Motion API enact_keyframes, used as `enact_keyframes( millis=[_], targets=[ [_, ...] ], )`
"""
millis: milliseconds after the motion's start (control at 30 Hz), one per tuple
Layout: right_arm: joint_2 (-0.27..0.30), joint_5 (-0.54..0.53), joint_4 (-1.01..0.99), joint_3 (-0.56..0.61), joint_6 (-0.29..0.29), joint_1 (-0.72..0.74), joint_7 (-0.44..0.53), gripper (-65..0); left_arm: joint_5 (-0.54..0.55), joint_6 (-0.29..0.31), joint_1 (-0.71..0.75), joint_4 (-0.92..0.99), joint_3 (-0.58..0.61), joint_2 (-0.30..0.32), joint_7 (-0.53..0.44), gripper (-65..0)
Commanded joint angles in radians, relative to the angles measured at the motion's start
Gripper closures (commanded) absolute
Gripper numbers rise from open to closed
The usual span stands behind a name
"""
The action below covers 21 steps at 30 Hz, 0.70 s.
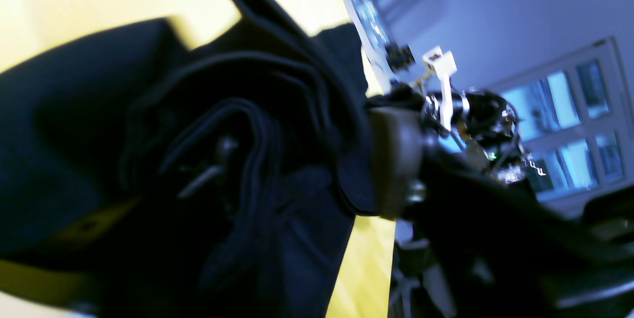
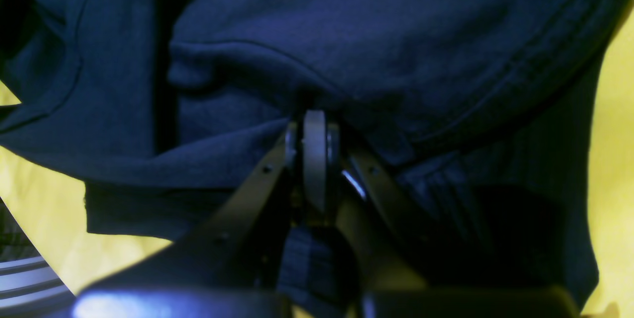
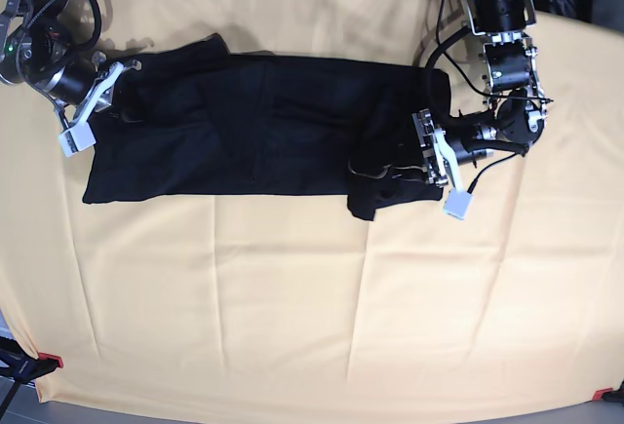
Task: Fold the T-shirt properly
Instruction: 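Lower the folded hem end onto the strip with the left gripper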
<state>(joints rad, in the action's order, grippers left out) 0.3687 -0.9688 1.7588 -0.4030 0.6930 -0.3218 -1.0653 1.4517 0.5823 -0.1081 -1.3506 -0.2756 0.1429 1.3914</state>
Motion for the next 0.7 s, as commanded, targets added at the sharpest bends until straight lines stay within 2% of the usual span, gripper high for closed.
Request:
enact_keyframes(
  millis=[0,200,333,500,667],
  targets=[
    [0.016,-0.025,0.015,-0.008,0.005,0.005,0.010,0.0,0.032,0.002,-0.018,-0.018,0.008,0.002,-0.003,-40.1],
    [0.016,-0.025,0.015,-0.008,0.005,0.006,0.007,0.0,0.032,-0.001,-0.020,-0.018,0.006,0.001,-0.007,-40.1],
    [0.016,-0.025,0.015,-0.008,0.005,0.006,0.007,0.0,0.032,-0.053,-0.019,-0.018,0.005,0.001,-0.006,-40.1],
    [0.016,-0.025,0.015,-0.008,0.005,0.006,0.007,0.0,0.032,-0.051,-0.011,-0.018,0.008,0.008,0.001,-40.1],
    [0.016,-0.025,0.015,-0.008,0.005,0.006,0.007,0.0,0.032,-0.029,-0.011,-0.018,-0.005,0.039,0.002,-40.1]
  ],
)
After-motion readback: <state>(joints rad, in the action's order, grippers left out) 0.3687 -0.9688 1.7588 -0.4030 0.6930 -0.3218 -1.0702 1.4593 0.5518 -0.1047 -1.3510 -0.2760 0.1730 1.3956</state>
